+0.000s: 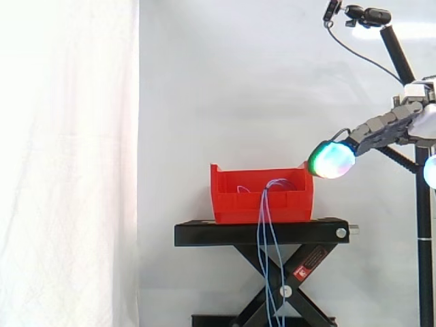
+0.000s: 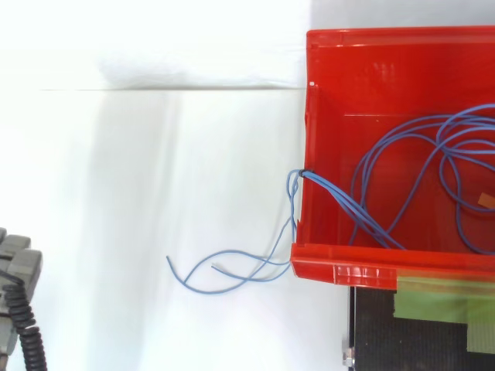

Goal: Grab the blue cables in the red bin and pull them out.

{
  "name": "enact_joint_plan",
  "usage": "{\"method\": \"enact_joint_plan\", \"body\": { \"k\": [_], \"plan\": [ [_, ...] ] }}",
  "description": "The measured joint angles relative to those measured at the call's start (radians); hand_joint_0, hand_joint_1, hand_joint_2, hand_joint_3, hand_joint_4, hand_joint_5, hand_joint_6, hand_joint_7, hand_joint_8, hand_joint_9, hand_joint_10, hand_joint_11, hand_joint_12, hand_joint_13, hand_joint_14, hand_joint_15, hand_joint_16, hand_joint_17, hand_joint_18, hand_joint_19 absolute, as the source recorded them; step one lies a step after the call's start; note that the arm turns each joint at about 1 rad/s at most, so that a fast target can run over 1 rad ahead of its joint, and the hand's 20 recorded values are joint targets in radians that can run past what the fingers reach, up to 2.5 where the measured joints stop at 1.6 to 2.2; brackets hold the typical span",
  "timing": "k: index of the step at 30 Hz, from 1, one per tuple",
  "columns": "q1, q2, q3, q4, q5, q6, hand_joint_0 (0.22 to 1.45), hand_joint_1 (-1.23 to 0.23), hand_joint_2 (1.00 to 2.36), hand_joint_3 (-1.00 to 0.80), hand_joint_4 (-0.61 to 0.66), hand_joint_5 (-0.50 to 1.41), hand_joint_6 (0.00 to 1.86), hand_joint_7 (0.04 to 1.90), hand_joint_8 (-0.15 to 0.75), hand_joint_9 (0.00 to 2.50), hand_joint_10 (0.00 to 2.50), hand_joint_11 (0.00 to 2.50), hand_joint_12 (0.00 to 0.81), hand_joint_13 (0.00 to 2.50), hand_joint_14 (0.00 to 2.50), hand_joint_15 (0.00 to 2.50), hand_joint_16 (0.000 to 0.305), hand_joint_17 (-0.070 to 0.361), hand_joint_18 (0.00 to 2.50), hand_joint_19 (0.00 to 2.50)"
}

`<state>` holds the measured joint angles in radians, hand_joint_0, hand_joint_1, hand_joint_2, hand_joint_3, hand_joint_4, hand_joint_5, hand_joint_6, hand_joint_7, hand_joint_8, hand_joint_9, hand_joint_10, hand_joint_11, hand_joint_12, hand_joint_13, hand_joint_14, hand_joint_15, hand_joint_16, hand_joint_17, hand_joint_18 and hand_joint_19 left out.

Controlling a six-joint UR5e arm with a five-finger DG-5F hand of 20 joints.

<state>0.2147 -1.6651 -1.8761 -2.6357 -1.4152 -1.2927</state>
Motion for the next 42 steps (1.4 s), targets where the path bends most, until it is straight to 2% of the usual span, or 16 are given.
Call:
{"method": "enact_joint_plan", "body": {
  "k": [7,12,16,19,22,25,36,42],
  "plan": [
    [0.007,-0.002,0.000,0.007,-0.019,-0.100,0.67,-0.83,1.00,-1.00,0.18,0.56,0.01,0.33,0.226,0.49,0.00,0.05,0.327,0.40,0.01,0.14,0.050,0.112,0.28,0.25],
    [0.013,-0.005,0.000,-0.001,-0.047,-0.188,0.67,-0.84,1.00,-1.00,0.18,0.56,0.01,0.34,0.226,0.49,0.00,0.04,0.327,0.40,0.01,0.14,0.050,0.112,0.28,0.26],
    [0.016,-0.034,0.000,-0.002,-0.072,-0.249,0.68,-0.88,1.00,-1.00,0.17,0.59,0.01,0.49,0.229,0.51,0.00,0.10,0.326,0.41,0.01,0.15,0.049,0.111,0.29,0.26],
    [0.016,-0.068,0.000,0.003,-0.091,-0.266,0.68,-0.93,1.00,-1.00,0.14,0.60,0.01,0.59,0.229,0.51,0.00,0.13,0.327,0.40,0.01,0.14,0.049,0.111,0.29,0.26],
    [0.016,-0.083,0.000,0.011,-0.105,-0.272,0.67,-0.98,1.00,-1.00,0.12,0.60,0.01,0.69,0.226,0.49,0.01,0.17,0.326,0.39,0.01,0.16,0.049,0.111,0.29,0.27],
    [0.016,-0.088,0.000,0.015,-0.109,-0.279,0.66,-1.01,1.00,-1.00,0.10,0.61,0.01,0.79,0.227,0.49,0.01,0.19,0.331,0.40,0.01,0.16,0.050,0.113,0.30,0.27],
    [0.017,-0.090,0.000,0.023,-0.112,-0.379,0.65,-1.04,1.00,-1.00,0.15,0.61,0.01,0.71,0.229,0.49,0.01,0.20,0.333,0.40,0.01,0.16,0.051,0.116,0.31,0.27],
    [0.023,-0.090,0.000,0.065,-0.110,-0.430,0.65,-1.04,1.00,-1.00,0.15,0.67,0.01,0.76,0.233,0.50,0.01,0.20,0.333,0.40,0.01,0.15,0.051,0.116,0.31,0.27]
  ]
}}
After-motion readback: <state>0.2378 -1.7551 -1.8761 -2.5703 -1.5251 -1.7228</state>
